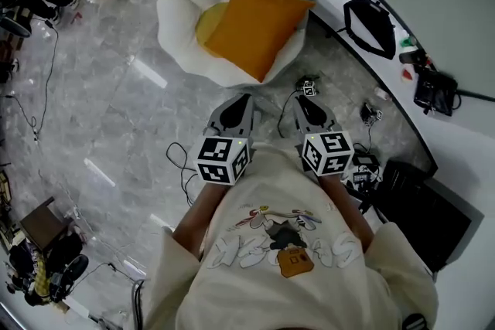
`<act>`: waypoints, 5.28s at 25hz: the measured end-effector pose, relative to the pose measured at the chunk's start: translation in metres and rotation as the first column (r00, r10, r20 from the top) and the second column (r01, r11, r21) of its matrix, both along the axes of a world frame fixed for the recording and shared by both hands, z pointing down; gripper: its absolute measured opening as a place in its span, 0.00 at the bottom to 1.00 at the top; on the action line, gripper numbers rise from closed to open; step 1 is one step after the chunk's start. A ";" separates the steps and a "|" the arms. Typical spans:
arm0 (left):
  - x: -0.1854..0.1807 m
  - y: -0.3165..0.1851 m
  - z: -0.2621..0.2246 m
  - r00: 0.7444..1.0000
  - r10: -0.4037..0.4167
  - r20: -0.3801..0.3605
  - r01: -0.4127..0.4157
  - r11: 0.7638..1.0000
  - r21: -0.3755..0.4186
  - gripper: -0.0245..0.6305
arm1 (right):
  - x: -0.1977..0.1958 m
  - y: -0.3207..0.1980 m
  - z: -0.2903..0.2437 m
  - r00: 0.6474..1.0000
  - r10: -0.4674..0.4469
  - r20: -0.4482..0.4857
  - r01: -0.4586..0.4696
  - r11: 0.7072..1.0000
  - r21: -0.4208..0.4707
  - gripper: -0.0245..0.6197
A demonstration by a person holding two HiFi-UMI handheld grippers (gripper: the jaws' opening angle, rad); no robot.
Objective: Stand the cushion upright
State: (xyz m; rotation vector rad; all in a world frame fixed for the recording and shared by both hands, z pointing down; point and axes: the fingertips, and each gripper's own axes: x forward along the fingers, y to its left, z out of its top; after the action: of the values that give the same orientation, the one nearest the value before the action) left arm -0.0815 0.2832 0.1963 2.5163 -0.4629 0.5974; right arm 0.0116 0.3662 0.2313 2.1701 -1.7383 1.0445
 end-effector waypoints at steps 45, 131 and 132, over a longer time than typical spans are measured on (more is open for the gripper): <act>0.148 -0.159 0.174 0.853 -0.469 0.231 0.510 0.843 -0.170 0.06 | 0.146 -0.260 0.140 0.599 -0.800 -0.036 0.785 0.596 -0.170 0.14; 0.244 -0.290 0.598 0.922 0.185 0.341 -0.112 0.968 -0.223 0.40 | 0.297 -0.349 0.489 0.759 -0.641 -0.117 0.498 0.686 -0.531 0.41; 0.246 -0.289 0.597 0.924 0.169 0.344 -0.100 0.973 -0.210 0.38 | 0.298 -0.348 0.488 0.762 -0.638 -0.109 0.502 0.689 -0.523 0.37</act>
State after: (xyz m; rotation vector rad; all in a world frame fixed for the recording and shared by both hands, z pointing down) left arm 0.1644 -0.0053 0.7935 2.2722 -0.3417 1.1143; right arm 0.3100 0.0183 0.7192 1.2572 -1.6404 0.8092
